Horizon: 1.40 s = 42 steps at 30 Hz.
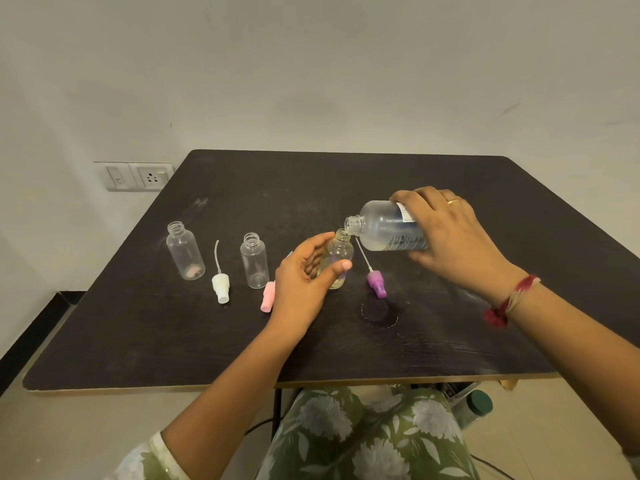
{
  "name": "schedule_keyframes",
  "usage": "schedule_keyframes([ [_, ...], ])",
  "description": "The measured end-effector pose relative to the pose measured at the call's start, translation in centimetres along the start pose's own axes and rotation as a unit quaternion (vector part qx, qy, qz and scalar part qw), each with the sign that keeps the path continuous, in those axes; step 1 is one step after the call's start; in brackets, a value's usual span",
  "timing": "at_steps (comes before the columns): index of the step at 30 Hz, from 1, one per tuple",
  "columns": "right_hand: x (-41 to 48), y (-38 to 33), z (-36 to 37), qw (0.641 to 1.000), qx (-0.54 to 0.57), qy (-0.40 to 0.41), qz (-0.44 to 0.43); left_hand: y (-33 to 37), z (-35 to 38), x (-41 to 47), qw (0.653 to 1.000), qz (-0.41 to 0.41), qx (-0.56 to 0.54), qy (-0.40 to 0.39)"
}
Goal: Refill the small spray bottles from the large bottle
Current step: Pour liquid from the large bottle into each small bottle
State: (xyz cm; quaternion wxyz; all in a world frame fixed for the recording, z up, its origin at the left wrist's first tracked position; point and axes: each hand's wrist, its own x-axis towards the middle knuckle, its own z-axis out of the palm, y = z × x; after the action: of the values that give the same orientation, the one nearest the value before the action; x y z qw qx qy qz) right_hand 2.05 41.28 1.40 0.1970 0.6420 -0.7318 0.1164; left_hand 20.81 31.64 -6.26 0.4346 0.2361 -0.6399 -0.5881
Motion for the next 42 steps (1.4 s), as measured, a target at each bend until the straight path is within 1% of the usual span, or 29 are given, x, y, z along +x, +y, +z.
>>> schedule_keyframes([
  [4, -0.3, 0.1, 0.6, 0.999, 0.043, -0.011, 0.019, 0.1, 0.0, 0.0, 1.0, 0.0, -0.002, 0.0],
  [9, -0.5, 0.1, 1.4, 0.984, 0.164, -0.032, 0.067, 0.3, 0.1, 0.0, 1.0, 0.002, -0.01, -0.001],
  [15, -0.6, 0.4, 1.2, 0.973, 0.212, -0.031, 0.089, 0.2, 0.0, 0.0, 1.0, 0.003, -0.009, -0.002],
  [21, -0.5, 0.9, 0.7, 0.937, 0.323, -0.016, 0.128, 0.1, 0.1, 0.0, 1.0, -0.008, -0.008, -0.001],
  [23, -0.4, 1.1, 0.6, 0.925, 0.358, -0.019, 0.129, 0.0, 0.2, 0.0, 1.0, -0.008, -0.003, 0.0],
  [25, -0.3, 1.4, 0.6, 0.934, 0.338, -0.027, 0.109, 0.0, 0.2, 0.0, 1.0, -0.008, -0.001, -0.001],
  [27, -0.2, 1.8, 0.7, 0.956, 0.28, -0.038, 0.082, 0.1, 0.2, 0.0, 1.0, -0.009, -0.003, -0.003],
  [29, -0.2, 2.2, 0.9, 0.967, 0.241, -0.045, 0.071, 0.1, 0.2, -0.1, 1.0, -0.01, -0.006, -0.004],
  [37, -0.5, 2.1, 1.3, 0.979, 0.198, -0.037, 0.029, 0.0, 0.2, 0.0, 1.0, -0.012, 0.002, -0.007],
  [42, -0.6, 1.8, 1.1, 0.988, 0.15, -0.04, 0.011, 0.1, 0.4, -0.1, 1.0, -0.006, 0.007, -0.013],
])
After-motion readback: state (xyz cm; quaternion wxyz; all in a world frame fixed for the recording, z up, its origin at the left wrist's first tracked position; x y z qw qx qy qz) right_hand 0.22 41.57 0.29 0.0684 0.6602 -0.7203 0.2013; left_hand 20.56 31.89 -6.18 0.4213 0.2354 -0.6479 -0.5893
